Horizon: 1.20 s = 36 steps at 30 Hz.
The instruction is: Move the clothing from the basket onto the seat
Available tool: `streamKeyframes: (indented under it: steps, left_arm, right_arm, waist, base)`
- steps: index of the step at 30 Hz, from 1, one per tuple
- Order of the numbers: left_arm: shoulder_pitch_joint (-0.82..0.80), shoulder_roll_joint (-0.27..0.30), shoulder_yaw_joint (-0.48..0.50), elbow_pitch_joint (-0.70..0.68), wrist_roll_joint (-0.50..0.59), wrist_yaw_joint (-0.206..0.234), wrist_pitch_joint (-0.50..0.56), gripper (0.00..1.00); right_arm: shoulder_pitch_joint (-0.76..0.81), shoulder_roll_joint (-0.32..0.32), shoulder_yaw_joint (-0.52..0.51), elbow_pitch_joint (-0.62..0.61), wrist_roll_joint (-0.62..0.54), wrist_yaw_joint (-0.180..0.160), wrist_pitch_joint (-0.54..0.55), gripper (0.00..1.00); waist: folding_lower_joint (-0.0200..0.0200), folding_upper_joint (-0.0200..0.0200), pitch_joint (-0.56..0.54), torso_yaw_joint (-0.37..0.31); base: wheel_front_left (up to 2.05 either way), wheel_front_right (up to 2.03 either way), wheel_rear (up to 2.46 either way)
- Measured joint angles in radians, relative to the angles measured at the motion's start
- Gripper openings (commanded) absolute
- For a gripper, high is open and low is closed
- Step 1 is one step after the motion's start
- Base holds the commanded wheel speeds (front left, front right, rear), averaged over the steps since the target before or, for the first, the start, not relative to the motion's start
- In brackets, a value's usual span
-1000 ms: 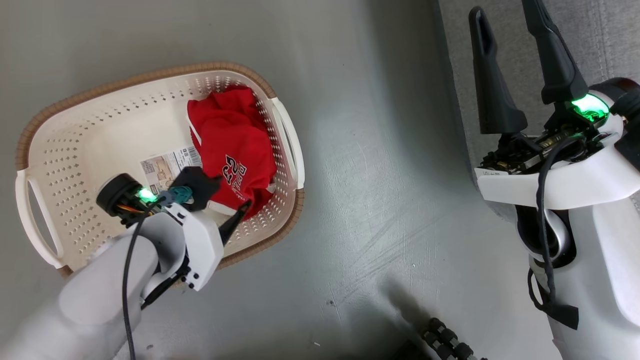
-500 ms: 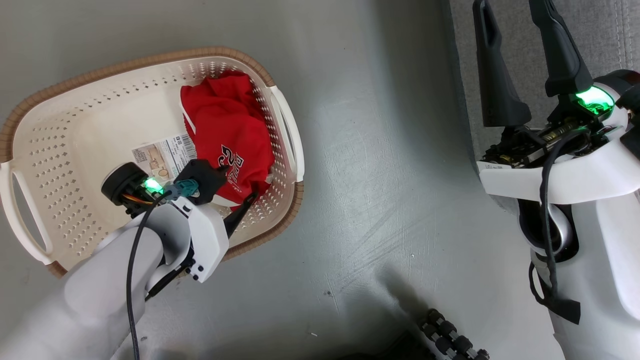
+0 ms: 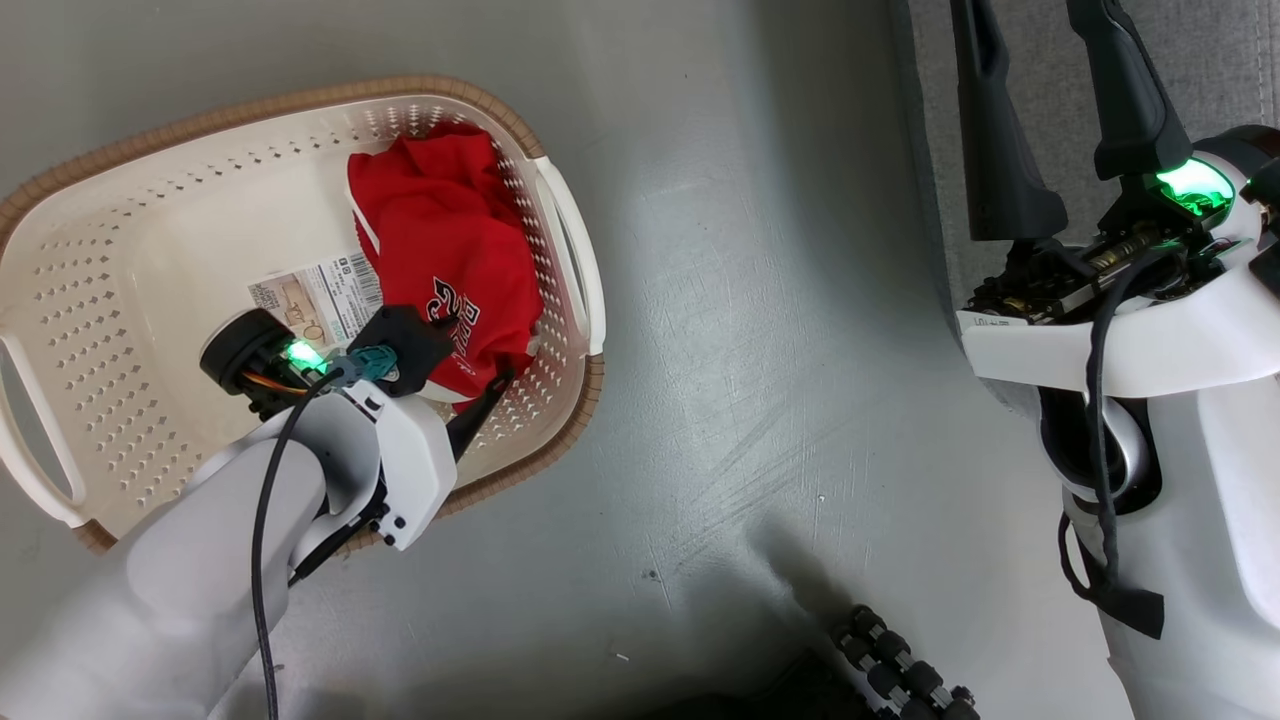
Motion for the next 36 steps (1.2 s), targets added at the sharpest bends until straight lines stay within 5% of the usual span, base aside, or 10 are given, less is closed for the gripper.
streamKeyframes:
  steps: [14,15,17,20,36]
  left_arm:
    - [-0.017,-0.004,0.012,0.026,-0.001,0.000,-0.034,1.00]
    - [-0.020,-0.005,0.012,0.029,-0.001,0.000,-0.034,0.93]
    - [-0.027,-0.006,0.017,0.032,-0.001,0.000,-0.044,0.45]
    - [-0.029,-0.009,0.021,0.039,-0.001,0.000,-0.054,0.00]
    - [-0.029,-0.025,0.040,0.073,-0.022,0.000,-0.088,0.00]
  right_arm:
    - [-0.001,0.000,0.002,0.001,0.000,0.000,0.000,1.00]
    - [-0.001,0.000,0.002,0.001,0.000,0.000,0.000,1.00]
    - [-0.001,0.000,0.002,0.001,0.002,0.000,0.000,1.00]
    - [-0.001,0.000,0.001,0.004,0.006,0.000,0.000,1.00]
    - [-0.025,0.000,0.000,0.016,-0.004,0.000,0.000,1.00]
  waist:
    - [0.0000,0.0000,0.028,-0.008]
    - [0.0000,0.0000,0.029,-0.008]
    - [0.0000,0.0000,0.032,-0.009]
    - [0.0000,0.0000,0.033,-0.010]
    - [0.0000,0.0000,0.022,0.009]
  base:
    - [0.00,0.00,0.00]
    - [0.00,0.00,0.00]
    - [0.00,0.00,0.00]
    - [0.00,0.00,0.00]
    - [0.00,0.00,0.00]
